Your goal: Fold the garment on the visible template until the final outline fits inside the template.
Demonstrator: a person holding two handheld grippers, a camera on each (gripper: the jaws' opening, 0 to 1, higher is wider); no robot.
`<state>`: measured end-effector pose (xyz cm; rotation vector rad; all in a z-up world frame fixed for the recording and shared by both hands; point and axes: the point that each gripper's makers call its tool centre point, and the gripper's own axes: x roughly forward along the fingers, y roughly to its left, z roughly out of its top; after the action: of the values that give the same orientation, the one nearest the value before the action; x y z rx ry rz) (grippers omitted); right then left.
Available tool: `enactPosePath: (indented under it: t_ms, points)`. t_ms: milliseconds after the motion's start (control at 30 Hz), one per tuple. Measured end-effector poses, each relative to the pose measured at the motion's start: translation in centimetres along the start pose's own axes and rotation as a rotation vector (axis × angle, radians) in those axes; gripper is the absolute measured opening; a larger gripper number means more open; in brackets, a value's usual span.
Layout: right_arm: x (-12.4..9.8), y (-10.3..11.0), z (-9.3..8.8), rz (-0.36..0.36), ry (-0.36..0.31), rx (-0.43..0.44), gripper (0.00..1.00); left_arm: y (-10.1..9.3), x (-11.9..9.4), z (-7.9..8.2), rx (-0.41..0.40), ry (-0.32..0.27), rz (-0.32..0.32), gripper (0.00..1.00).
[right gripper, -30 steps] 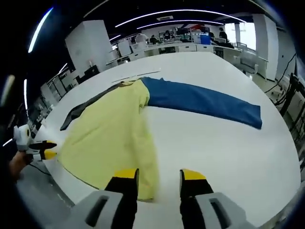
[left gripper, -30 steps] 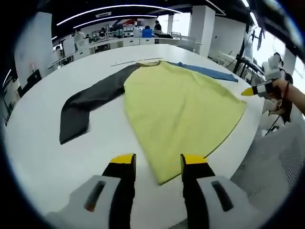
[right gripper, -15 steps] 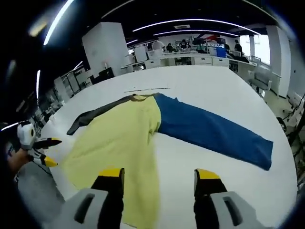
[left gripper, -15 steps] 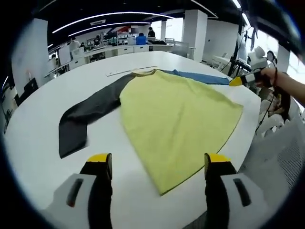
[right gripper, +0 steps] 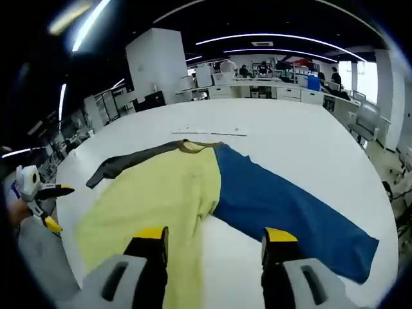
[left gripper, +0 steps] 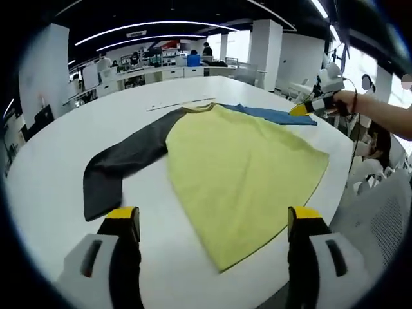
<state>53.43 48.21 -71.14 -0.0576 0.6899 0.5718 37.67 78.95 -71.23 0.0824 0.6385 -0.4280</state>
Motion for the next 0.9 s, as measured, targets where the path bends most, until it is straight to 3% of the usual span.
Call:
enactPosePath:
  t_ms: [300,767,900]
  points:
    - [3.5,-1.2,0.2,0.000,0.039,-0.055,0.44,-0.4,-0.2,1.5,-0.007,-0.070,-0.022,0.99]
    - [6.5,-1.6,-0.9,0.005,0.104,-0.106,0.24,0.4,0.0,1.4,0.009,-0.044,0.010,0.99]
    - [7.1,-1.6,-1.2,-0.003,0.115,-0.155,0.21,0.3,0.0,1.1,0.023,-0.029,0.010,0.99]
